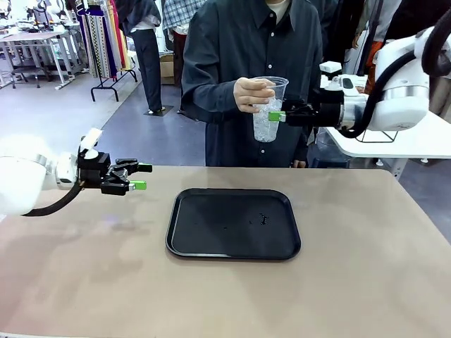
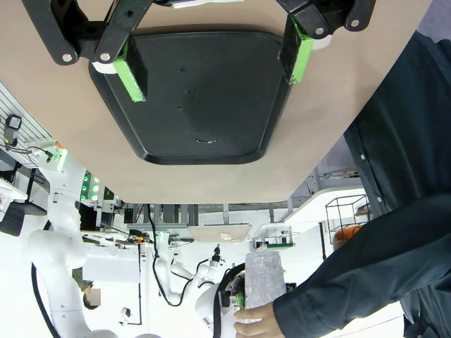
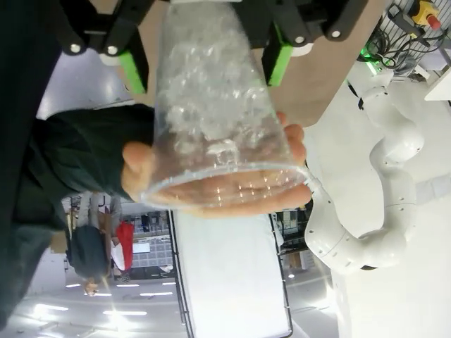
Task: Pour the drink into the iced cup.
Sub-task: Open the gripper to release the iced cup you were holding.
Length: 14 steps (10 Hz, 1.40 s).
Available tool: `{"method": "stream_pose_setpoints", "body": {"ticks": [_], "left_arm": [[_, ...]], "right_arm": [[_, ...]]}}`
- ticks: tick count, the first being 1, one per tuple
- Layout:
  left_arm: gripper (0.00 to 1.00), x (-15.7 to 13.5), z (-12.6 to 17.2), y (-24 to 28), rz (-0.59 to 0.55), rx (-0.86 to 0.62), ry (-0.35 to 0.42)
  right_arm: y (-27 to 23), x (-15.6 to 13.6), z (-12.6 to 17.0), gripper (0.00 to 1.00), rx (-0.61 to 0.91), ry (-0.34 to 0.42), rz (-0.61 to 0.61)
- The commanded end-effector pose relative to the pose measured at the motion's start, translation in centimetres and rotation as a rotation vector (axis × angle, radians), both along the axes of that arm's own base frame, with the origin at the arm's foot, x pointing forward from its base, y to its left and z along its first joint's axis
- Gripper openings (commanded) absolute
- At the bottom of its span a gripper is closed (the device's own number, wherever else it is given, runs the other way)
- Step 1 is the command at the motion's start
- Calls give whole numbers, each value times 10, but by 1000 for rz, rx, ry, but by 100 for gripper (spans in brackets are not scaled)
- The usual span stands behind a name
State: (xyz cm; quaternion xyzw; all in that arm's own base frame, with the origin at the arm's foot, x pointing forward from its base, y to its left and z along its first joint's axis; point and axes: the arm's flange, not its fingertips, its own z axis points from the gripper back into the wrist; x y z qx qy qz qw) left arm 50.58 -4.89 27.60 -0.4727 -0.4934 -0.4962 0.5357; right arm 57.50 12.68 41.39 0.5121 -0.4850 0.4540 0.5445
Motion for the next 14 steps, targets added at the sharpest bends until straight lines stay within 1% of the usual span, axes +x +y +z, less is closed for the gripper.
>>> {"method": "stream_pose_setpoints", "body": {"ticks": [1, 4, 5, 6, 8, 10, 11, 12, 14], "left_arm": [[100, -1, 2, 0, 2, 0, -2], [100, -1, 2, 0, 2, 0, -2], [100, -1, 2, 0, 2, 0, -2], [100, -1, 2, 0, 2, 0, -2], [100, -1, 2, 0, 2, 0, -2], [100, -1, 2, 0, 2, 0, -2], [100, -1, 2, 0, 2, 0, -2], [100, -1, 2, 0, 2, 0, -2], [100, -1, 2, 0, 2, 0, -2]], "right_arm": [[-23, -15, -6, 100, -12, -24, -22], [-73, -38, -40, 100, -63, -68, -58], [-88, -49, -52, 100, -73, -100, -60], [-104, -63, -68, 100, -70, -142, -38], [-127, -86, -92, 100, -55, -187, 8], [-143, -99, -113, 100, -22, -161, -7], [-146, -102, -117, 100, -13, -147, -4], [-146, -99, -116, 100, -42, -134, -8], [-144, -100, -116, 100, -28, -135, -20]]}}
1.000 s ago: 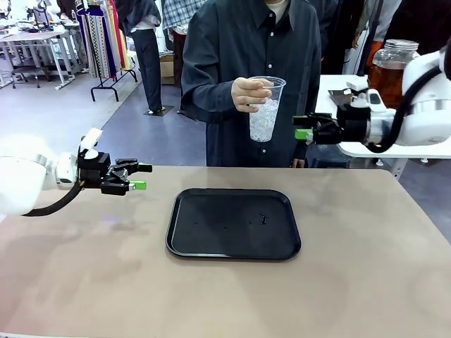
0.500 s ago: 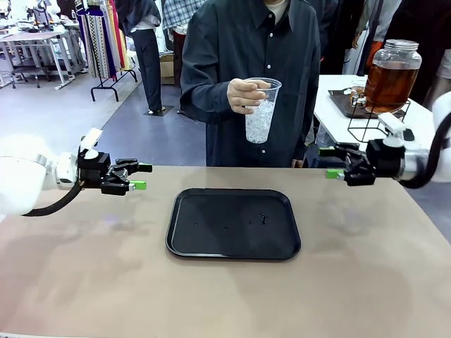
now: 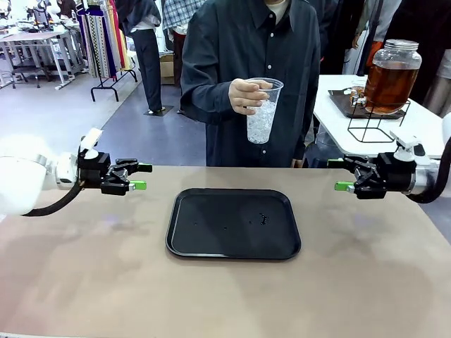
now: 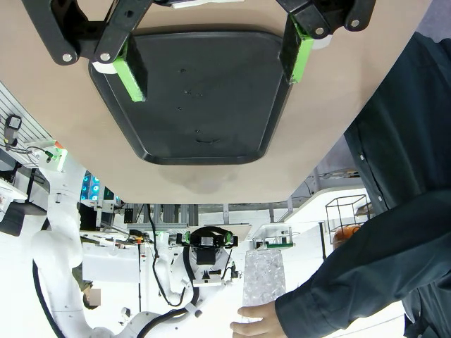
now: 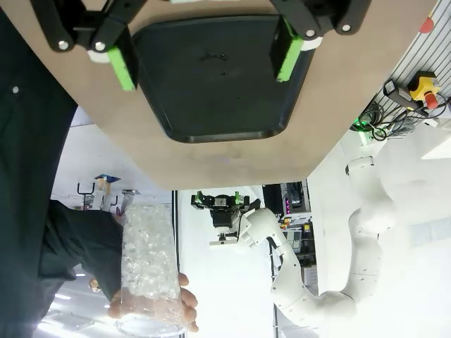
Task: Pour the drink into the iced cup.
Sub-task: Open the gripper to release the iced cup you were holding.
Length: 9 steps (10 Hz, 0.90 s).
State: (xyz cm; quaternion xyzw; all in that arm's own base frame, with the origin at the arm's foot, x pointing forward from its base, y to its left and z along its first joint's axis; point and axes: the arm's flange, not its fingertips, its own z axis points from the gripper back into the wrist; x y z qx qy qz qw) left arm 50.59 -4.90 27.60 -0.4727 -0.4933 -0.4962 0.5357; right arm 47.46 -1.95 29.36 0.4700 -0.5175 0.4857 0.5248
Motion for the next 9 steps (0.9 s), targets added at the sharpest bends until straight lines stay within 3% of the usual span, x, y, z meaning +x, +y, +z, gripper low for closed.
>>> {"method": "stream_pose_setpoints", "body": {"ticks": [1, 9], "left_arm": [[100, -1, 2, 0, 2, 0, -2], [100, -1, 2, 0, 2, 0, -2]], "right_arm": [[2, 0, 5, 100, -1, -10, 2], [2, 0, 5, 100, -1, -10, 2]]}}
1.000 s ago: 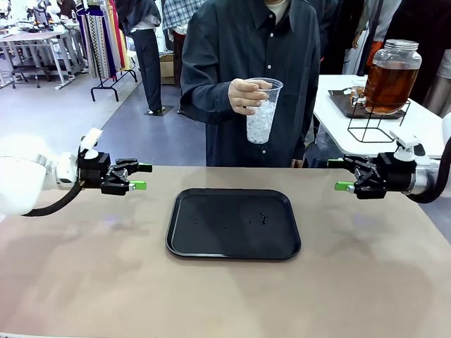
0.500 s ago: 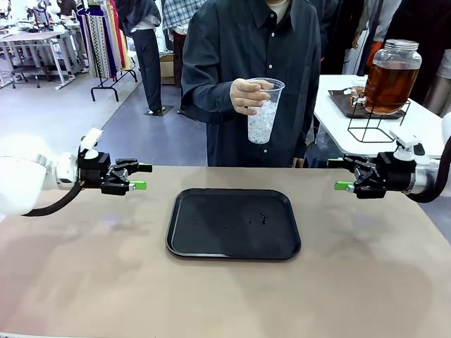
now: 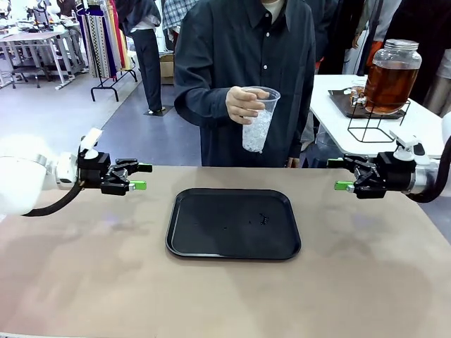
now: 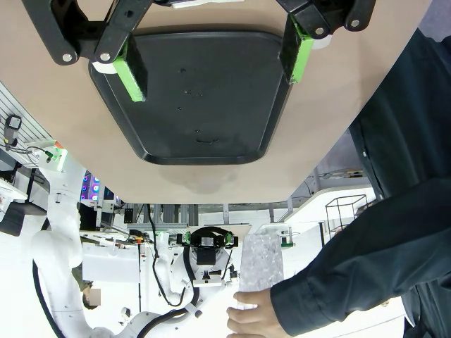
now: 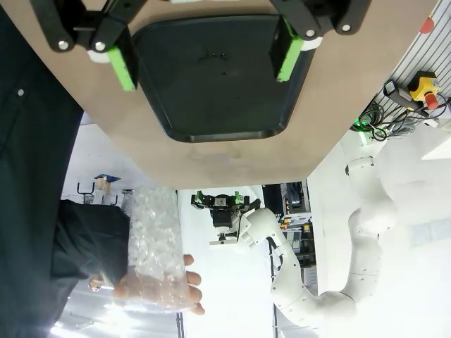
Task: Pour the drink into the iced cup.
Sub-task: Open the gripper to release the iced cup you were holding.
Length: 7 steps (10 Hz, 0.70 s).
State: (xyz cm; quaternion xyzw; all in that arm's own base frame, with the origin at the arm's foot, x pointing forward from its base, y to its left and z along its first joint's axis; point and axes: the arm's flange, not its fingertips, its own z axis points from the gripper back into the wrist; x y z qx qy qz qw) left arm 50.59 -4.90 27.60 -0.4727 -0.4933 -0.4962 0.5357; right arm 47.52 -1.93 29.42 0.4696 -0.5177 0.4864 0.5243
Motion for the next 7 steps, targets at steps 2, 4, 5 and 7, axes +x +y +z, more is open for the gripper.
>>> {"method": "stream_pose_setpoints", "body": {"ticks": [2, 4, 5, 7], "left_arm": [[100, -1, 2, 0, 2, 0, -2], [100, -1, 2, 0, 2, 0, -2], [100, -1, 2, 0, 2, 0, -2], [100, -1, 2, 0, 2, 0, -2]], "right_arm": [[2, 0, 4, 100, -1, -8, 1], [2, 0, 4, 100, -1, -8, 1], [2, 0, 4, 100, -1, -8, 1], [2, 0, 4, 100, -1, -8, 1]]}}
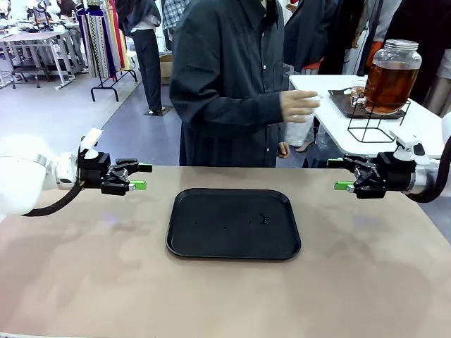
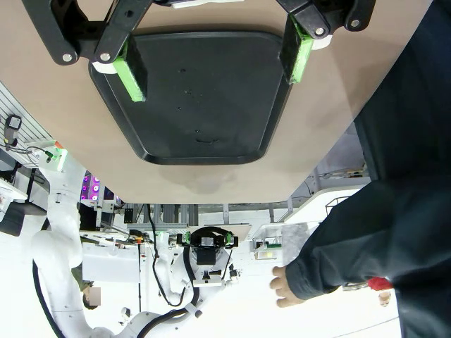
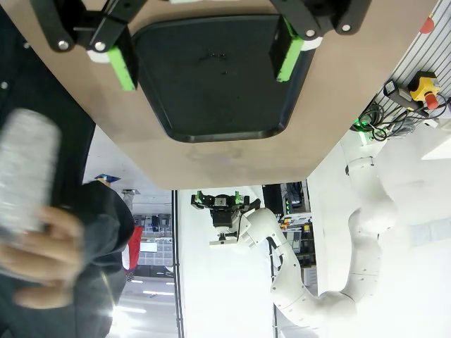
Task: Pour the drink into the iced cup.
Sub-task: Open the gripper to release the iced cup you were holding.
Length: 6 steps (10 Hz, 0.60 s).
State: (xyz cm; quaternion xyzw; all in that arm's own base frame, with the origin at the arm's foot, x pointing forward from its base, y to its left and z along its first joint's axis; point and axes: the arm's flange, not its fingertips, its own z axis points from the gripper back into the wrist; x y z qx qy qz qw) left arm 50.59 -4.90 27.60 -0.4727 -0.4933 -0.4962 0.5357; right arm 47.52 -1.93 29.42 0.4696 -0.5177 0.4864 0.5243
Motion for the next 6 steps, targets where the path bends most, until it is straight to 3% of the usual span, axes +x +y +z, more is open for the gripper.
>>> {"method": "stream_pose_setpoints", "body": {"ticks": [1, 6], "left_arm": [[100, -1, 2, 0, 2, 0, -2], [100, -1, 2, 0, 2, 0, -2]], "right_arm": [[2, 0, 4, 100, -1, -8, 1], [2, 0, 4, 100, -1, -8, 1]]}}
